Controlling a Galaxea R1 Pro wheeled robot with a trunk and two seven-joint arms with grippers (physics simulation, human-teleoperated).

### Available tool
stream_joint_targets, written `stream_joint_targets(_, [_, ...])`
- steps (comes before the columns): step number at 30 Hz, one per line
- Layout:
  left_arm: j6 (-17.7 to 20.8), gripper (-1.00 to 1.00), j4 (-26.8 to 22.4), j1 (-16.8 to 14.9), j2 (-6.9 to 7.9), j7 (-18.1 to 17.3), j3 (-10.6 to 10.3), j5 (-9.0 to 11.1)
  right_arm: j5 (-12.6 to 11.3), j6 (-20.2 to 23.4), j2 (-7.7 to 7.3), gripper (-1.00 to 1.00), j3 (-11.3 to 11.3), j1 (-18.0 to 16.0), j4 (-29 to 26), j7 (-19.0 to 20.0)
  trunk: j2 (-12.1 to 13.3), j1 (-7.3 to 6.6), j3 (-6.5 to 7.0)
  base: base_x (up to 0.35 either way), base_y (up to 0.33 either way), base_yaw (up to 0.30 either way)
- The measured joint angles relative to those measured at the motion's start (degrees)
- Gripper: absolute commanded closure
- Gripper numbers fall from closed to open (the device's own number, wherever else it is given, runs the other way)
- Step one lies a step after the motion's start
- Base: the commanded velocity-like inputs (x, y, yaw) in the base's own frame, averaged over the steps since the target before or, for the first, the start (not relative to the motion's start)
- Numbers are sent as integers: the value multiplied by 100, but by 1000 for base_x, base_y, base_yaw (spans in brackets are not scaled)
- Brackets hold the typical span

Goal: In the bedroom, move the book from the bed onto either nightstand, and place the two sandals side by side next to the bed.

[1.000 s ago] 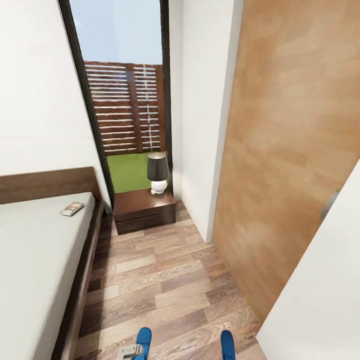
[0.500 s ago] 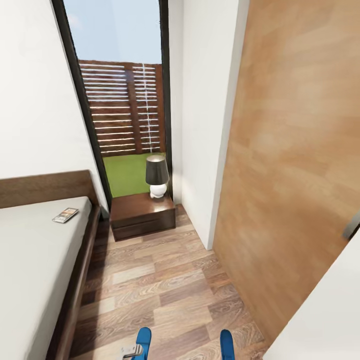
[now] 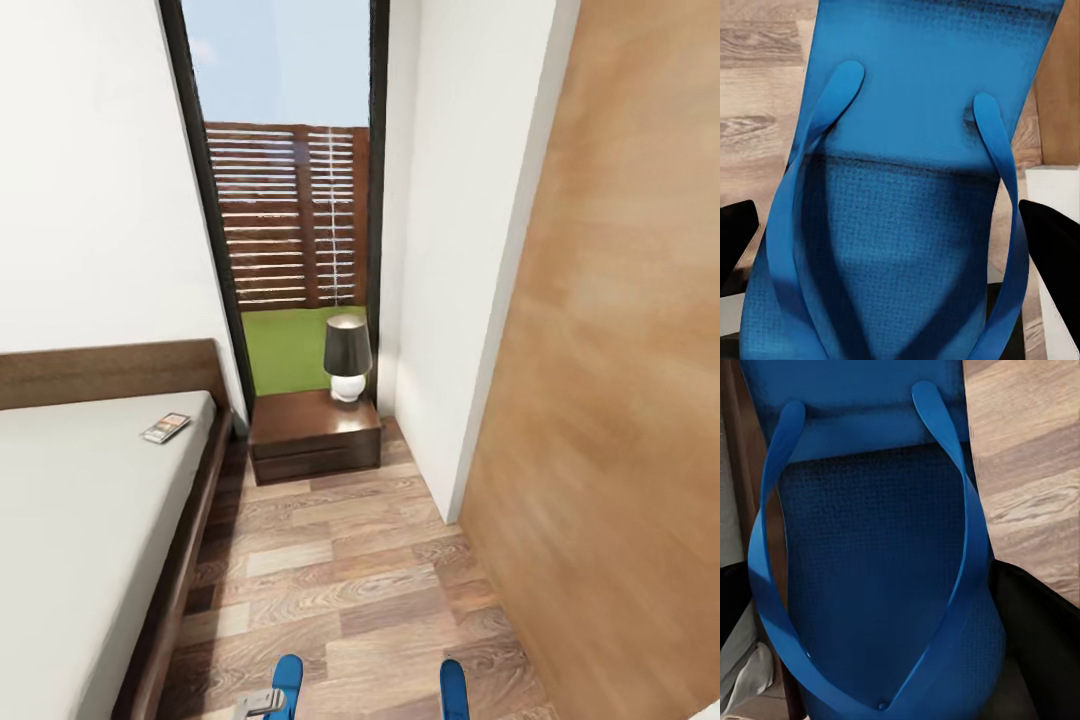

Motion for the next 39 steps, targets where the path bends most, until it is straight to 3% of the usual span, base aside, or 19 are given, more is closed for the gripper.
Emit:
stream_joint_targets(21, [0, 100, 2, -2, -1, 4, 0, 0, -1, -2, -1, 100, 0, 2, -2, 0, 0, 0, 0, 266, -1, 46])
stream_joint_targets(39, [0, 100, 2, -2, -1, 4, -1, 0, -1, -1, -1, 100, 0, 2, -2, 0, 0, 0, 0, 292, -92, 0])
